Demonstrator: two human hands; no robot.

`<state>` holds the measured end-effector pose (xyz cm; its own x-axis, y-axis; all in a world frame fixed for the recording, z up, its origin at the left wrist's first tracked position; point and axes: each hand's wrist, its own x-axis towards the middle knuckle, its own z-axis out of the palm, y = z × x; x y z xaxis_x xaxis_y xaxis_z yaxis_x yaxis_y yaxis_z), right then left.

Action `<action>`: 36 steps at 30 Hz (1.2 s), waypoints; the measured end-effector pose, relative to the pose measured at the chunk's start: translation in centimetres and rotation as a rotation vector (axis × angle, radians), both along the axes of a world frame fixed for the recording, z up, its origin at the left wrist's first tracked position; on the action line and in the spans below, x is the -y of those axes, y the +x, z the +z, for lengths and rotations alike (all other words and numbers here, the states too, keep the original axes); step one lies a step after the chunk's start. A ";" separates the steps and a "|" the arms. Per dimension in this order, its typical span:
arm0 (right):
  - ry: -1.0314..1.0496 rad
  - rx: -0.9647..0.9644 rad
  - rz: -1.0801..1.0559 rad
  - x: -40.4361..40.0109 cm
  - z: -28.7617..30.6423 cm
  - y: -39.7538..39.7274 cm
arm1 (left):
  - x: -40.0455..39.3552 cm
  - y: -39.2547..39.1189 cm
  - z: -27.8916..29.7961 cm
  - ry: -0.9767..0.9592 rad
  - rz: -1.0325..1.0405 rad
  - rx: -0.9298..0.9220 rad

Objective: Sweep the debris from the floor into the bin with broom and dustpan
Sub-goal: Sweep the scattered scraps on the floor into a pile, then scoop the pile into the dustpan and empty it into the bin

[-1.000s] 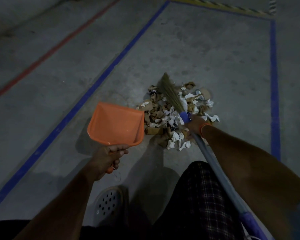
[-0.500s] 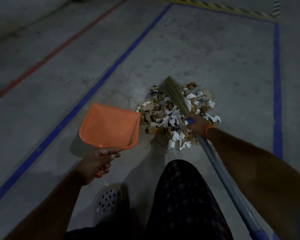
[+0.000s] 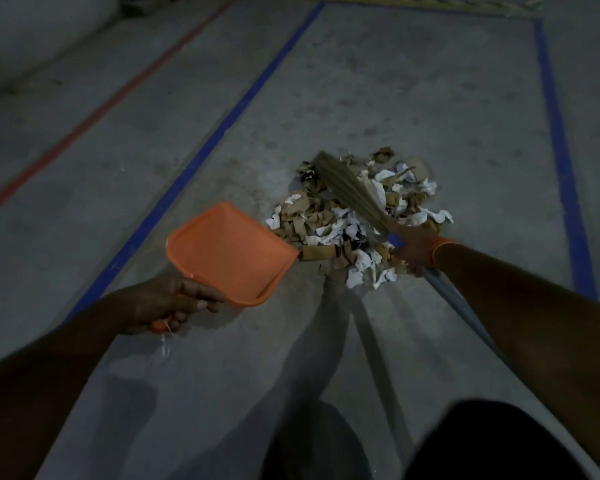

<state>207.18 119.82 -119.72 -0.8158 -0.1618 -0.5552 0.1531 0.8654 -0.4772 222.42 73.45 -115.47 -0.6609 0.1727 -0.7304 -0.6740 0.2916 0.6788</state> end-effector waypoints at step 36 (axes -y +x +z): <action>0.169 -0.139 0.001 1.3 -1.6 3.4 | 6.0 0.3 -6.9 0.048 -0.065 0.119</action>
<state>210.59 118.53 -121.32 -0.8864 -0.0773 -0.4564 0.0947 0.9349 -0.3421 222.71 67.42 -122.40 -0.5561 0.2488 -0.7930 -0.7314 0.3066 0.6091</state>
